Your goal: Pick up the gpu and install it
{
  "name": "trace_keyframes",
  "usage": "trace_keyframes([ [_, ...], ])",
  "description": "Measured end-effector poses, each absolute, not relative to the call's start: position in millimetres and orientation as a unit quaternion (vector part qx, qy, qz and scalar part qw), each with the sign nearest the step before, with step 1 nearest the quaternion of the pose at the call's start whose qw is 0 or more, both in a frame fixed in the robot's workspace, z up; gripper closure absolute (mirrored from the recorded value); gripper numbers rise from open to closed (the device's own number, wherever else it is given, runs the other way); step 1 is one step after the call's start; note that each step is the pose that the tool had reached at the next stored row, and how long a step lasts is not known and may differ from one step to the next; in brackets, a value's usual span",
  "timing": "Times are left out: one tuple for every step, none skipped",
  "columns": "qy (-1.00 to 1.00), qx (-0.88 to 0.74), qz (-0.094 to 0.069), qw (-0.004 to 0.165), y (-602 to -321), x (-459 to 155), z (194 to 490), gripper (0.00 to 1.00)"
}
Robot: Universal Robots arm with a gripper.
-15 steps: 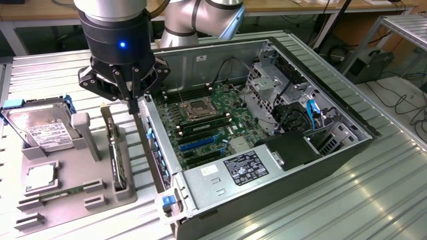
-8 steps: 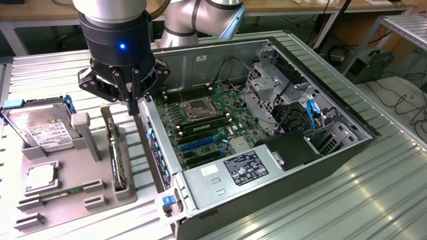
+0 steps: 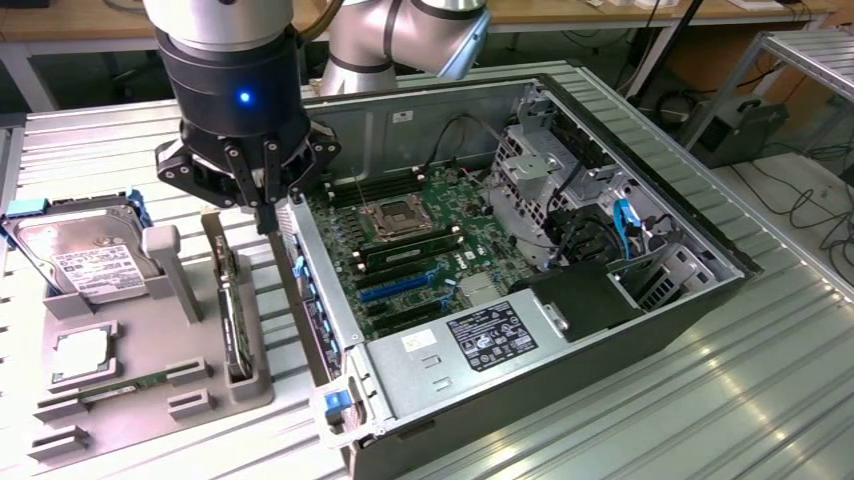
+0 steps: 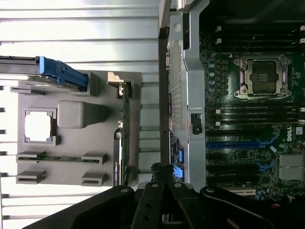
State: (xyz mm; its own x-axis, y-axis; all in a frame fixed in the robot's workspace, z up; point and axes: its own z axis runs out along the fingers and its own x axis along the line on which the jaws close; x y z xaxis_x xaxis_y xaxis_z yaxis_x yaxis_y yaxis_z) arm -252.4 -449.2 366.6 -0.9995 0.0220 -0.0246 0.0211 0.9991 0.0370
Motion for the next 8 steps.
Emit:
trace_keyframes([
  [1.000,0.011,0.018,0.013,-449.4,-252.5,366.4,0.89],
  [1.000,0.011,0.018,0.013,-449.6,-252.5,366.3,0.89],
  [1.000,0.011,0.018,0.013,-449.7,-252.5,366.1,0.89],
  [1.000,0.011,0.018,0.013,-449.9,-252.6,366.0,0.89],
  [1.000,0.011,0.018,0.013,-450.0,-252.6,365.9,0.89],
  [1.000,0.011,0.018,0.013,-450.2,-252.7,365.8,0.89],
  [1.000,0.011,0.018,0.013,-450.4,-252.7,365.7,0.89],
  [1.000,0.011,0.018,0.013,-450.6,-252.8,365.6,0.89],
])
